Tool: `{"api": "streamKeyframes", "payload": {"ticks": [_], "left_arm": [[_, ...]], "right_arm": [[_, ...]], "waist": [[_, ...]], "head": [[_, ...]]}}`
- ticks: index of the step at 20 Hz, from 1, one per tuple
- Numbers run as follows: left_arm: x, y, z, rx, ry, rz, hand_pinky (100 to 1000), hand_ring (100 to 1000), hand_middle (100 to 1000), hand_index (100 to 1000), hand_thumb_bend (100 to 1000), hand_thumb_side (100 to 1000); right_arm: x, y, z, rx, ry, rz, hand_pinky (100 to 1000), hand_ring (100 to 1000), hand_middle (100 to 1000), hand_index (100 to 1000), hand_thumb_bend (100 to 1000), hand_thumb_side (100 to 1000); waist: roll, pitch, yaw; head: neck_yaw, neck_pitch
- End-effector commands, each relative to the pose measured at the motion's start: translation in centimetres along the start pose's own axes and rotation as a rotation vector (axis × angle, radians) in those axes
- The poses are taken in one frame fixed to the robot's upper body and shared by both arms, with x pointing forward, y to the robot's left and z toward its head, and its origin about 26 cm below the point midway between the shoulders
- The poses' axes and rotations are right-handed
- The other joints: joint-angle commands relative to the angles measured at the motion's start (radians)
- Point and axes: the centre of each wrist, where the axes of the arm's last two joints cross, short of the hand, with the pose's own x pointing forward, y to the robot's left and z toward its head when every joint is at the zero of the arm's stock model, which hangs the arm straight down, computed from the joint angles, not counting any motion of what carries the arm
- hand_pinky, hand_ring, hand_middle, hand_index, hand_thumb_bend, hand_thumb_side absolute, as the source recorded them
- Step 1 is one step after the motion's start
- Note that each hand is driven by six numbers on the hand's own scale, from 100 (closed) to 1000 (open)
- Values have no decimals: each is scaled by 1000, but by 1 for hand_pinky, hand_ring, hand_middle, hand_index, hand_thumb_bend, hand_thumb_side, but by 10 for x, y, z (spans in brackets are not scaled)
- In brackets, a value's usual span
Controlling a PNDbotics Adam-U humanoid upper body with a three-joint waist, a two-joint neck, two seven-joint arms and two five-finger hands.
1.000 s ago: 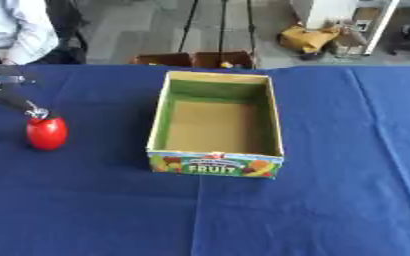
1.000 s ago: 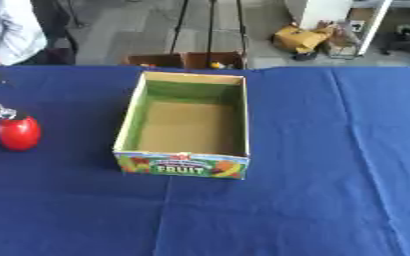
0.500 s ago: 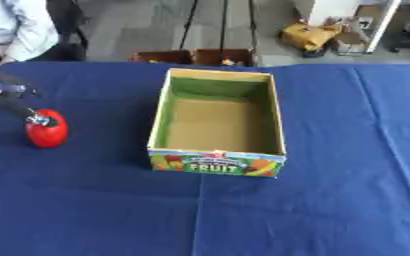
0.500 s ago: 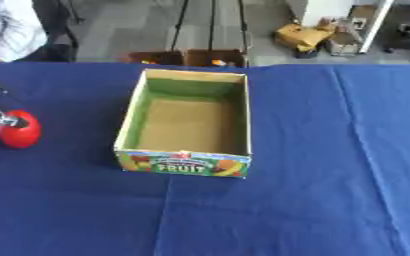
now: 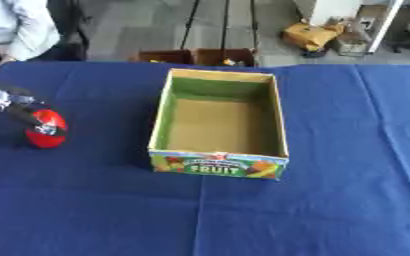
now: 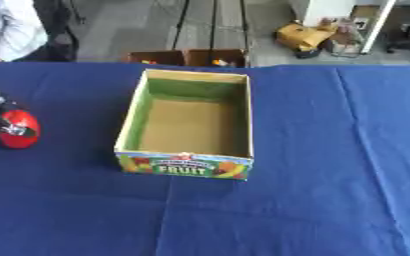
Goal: Pick up objects on the table and place them in the box.
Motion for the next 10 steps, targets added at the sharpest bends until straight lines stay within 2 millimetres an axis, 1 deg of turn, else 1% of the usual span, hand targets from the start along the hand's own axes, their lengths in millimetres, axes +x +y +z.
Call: {"api": "streamKeyframes", "payload": {"ticks": [1, 3, 6, 8, 9, 10], "left_arm": [[-7, 9, 9, 30, 11, 18, 801, 884, 1000, 1000, 433, 676], [-6, 9, 8, 29, 13, 20, 799, 882, 1000, 1000, 405, 661], [-6, 8, 7, 27, 14, 27, 798, 881, 1000, 1000, 400, 665], [-6, 8, 7, 27, 13, 31, 781, 875, 1000, 1000, 411, 678], [-6, 7, 6, 28, 12, 33, 758, 863, 1000, 1000, 400, 688], [-5, 7, 6, 28, 8, 33, 757, 862, 1000, 1000, 398, 690]], "right_arm": [[2, -4, -9, -10, -28, 10, 721, 785, 726, 833, 100, 1000], [2, -4, -8, -12, -27, 10, 722, 785, 724, 833, 100, 1000], [2, -4, -8, -15, -25, 9, 722, 784, 723, 832, 100, 1000], [2, -3, -8, -16, -26, 8, 722, 783, 721, 832, 100, 1000], [2, -3, -8, -17, -25, 8, 722, 783, 721, 832, 100, 1000], [2, -3, -8, -17, -25, 7, 722, 783, 720, 832, 100, 1000]], "waist": [[0, -14, -2], [0, -12, -2], [0, -10, -1], [0, -9, -2], [0, -8, -2], [0, -7, -3]], "head": [[2, -8], [2, -8], [2, -8], [3, -9], [3, -10], [4, -11]]}}
